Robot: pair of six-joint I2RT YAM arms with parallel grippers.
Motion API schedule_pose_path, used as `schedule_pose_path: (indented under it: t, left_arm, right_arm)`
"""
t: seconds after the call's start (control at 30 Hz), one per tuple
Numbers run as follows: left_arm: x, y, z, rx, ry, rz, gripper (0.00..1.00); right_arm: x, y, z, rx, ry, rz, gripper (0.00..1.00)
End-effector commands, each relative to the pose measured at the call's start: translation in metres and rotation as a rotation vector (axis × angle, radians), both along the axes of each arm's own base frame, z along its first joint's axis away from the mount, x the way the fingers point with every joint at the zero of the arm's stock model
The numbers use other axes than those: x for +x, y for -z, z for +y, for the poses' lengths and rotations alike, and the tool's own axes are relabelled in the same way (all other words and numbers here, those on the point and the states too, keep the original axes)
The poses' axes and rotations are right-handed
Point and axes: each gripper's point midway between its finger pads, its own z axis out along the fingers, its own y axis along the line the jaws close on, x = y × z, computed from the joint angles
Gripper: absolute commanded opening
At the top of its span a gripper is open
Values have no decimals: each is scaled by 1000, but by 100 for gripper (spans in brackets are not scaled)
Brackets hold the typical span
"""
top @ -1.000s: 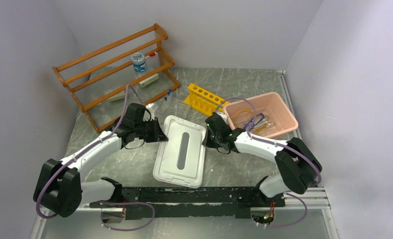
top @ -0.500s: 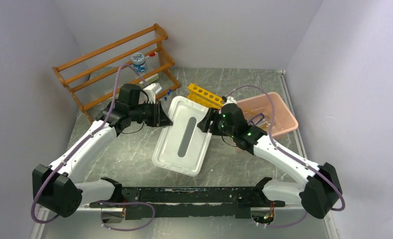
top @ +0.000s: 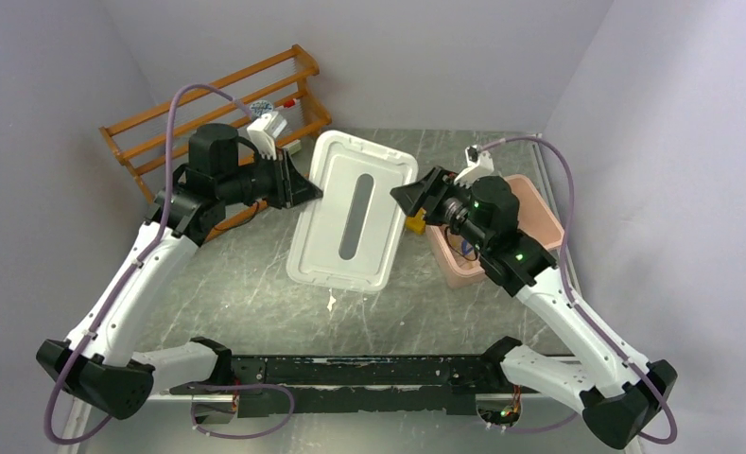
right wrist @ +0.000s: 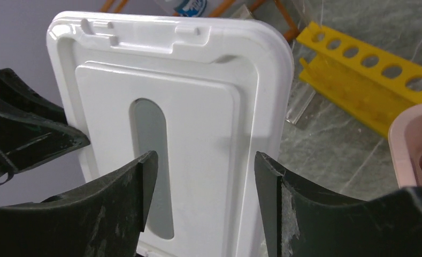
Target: Organize the chemistry lab equipment
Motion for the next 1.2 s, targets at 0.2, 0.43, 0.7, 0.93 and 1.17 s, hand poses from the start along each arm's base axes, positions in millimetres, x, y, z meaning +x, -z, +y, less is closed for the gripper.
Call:
schedule_pose_path:
  t: [0.2,0.43,0.7,0.93,1.17]
  left_arm:
    - [21,-51,-6,-60,2,-77,5]
    - [17,-56,-12,-99,42,-68,5]
    - [15,-62,-20,-145,88,-60,5]
    - [27,-58,-19,-132,50,-53,5]
    - [39,-50,-21,-131,37,-39,5]
  right_arm:
    - [18,-18,-24,-23,94,-1,56]
    - [29,-15,-22,-7,-12,5,57]
    - [7,-26,18,84,-341,-68,54]
    - [1,-38,9,141,-324,-122,31]
    - [4,-48,1,160,-276,-141,14]
